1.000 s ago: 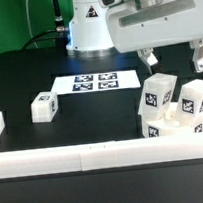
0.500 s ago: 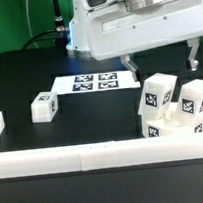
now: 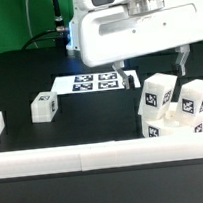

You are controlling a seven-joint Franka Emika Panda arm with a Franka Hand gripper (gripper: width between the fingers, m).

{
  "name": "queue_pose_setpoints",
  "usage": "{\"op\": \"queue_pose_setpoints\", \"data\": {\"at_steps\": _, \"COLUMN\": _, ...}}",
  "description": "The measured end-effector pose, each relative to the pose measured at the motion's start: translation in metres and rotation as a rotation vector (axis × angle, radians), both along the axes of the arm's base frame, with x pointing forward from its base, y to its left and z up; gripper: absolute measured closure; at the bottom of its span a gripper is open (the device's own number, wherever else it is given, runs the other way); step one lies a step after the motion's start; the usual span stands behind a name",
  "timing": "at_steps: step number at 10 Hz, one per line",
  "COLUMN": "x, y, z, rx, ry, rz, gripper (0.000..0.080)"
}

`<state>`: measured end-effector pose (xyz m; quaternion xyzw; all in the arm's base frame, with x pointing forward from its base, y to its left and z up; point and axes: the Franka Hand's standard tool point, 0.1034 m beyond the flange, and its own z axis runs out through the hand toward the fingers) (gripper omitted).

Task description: Assemble stool

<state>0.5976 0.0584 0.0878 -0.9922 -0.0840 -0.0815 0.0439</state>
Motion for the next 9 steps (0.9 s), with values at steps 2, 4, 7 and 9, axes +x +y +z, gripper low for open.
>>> {"op": "queue_pose_setpoints", "data": {"at_steps": 2, "x": 0.0, "y": -0.002, "z": -0.001, "rx": -0.04, "ry": -0.003, "rz": 0.157, "gripper": 0.015}}
{"op": "queue_pose_setpoints", "data": {"at_steps": 4, "x": 0.007, "y": -0.001, "z": -0.004, "rx": -0.084, "ry": 0.019, "rz": 0.314, "gripper": 0.015}}
{"op": "queue_pose_setpoints", "data": {"at_steps": 7, "x": 0.013, "y": -0.001, "z": -0.005, "rx": -0.124, "ry": 0.021, "rz": 0.5, "gripper": 0.015}}
{"op": "queue_pose_setpoints", "data": {"at_steps": 9, "x": 0.012, "y": -0.002, "z": -0.006, "rx": -0.129, "ry": 0.022, "rz": 0.496, "gripper": 0.0263}}
